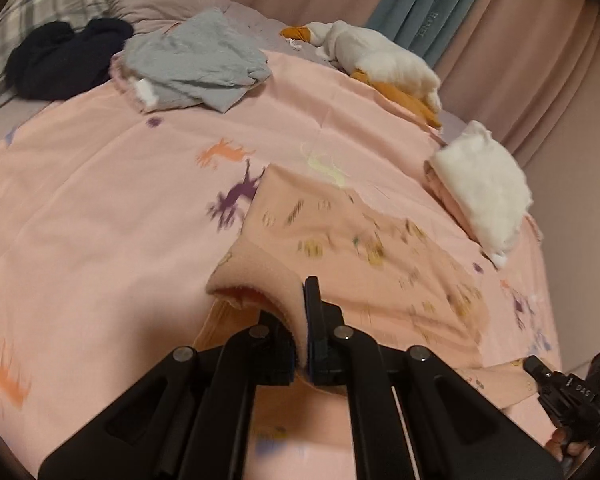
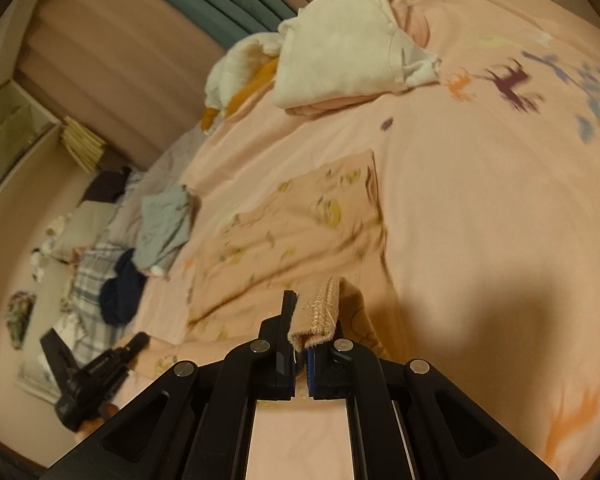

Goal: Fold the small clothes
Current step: 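Lift the hem with the right gripper and fold it toward the collar, then open the right gripper to lay the folded hem down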

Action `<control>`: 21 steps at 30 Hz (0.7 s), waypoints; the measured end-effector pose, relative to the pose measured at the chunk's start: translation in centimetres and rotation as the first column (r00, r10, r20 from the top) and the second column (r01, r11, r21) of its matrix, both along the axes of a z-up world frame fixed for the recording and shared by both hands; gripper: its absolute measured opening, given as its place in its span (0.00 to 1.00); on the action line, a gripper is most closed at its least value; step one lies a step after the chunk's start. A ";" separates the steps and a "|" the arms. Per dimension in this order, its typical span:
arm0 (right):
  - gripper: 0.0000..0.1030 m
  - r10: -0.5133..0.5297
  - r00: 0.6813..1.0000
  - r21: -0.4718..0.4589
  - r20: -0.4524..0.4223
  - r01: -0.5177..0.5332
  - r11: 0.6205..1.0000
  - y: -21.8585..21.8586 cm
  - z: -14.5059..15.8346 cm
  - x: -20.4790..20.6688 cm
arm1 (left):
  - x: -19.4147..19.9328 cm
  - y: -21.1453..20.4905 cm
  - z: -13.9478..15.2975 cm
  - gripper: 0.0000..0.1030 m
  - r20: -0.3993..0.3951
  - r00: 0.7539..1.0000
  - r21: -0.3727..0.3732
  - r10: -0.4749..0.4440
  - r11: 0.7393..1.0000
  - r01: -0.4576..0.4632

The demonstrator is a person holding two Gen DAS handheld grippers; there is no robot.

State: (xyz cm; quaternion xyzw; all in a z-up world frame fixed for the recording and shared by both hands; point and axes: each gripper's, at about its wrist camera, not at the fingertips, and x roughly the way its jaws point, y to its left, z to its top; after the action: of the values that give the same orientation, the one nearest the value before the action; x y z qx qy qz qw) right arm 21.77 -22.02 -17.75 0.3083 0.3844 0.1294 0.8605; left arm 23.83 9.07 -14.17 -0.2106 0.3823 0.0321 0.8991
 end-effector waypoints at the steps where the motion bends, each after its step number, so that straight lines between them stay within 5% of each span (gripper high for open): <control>1: 0.04 0.001 1.000 -0.010 -0.018 -0.001 1.000 0.0 0.0 1.7 | 2.1 -0.1 -0.5 0.05 -0.029 1.000 0.003 -0.002 1.000 0.002; 4: 0.04 0.008 0.998 -0.010 -0.059 -0.009 1.000 -0.1 -0.4 6.0 | 6.1 0.1 -1.5 0.05 -0.076 0.997 0.006 0.004 1.000 -0.003; 11: 0.04 0.027 0.997 -0.031 -0.075 -0.029 0.999 -0.1 -0.4 13.1 | 11.8 0.2 -1.1 0.07 -0.051 0.998 0.058 0.024 0.998 -0.021; 17: 0.04 0.013 0.985 -0.126 -0.170 -0.035 0.991 0.4 -2.3 17.9 | 18.9 -1.0 -3.5 0.08 -0.187 0.982 0.190 -0.004 0.981 0.040; 21: 0.12 0.002 0.979 -0.221 -0.202 -0.048 0.974 0.4 -1.8 19.4 | 19.8 0.0 -2.3 0.23 -0.186 0.983 0.228 0.003 0.973 0.040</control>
State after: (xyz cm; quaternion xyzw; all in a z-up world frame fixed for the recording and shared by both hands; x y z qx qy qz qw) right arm 41.21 -21.58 -19.58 0.2156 0.4853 0.0643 0.8449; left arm 43.64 9.07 -16.44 -0.0972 0.4600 0.0872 0.8783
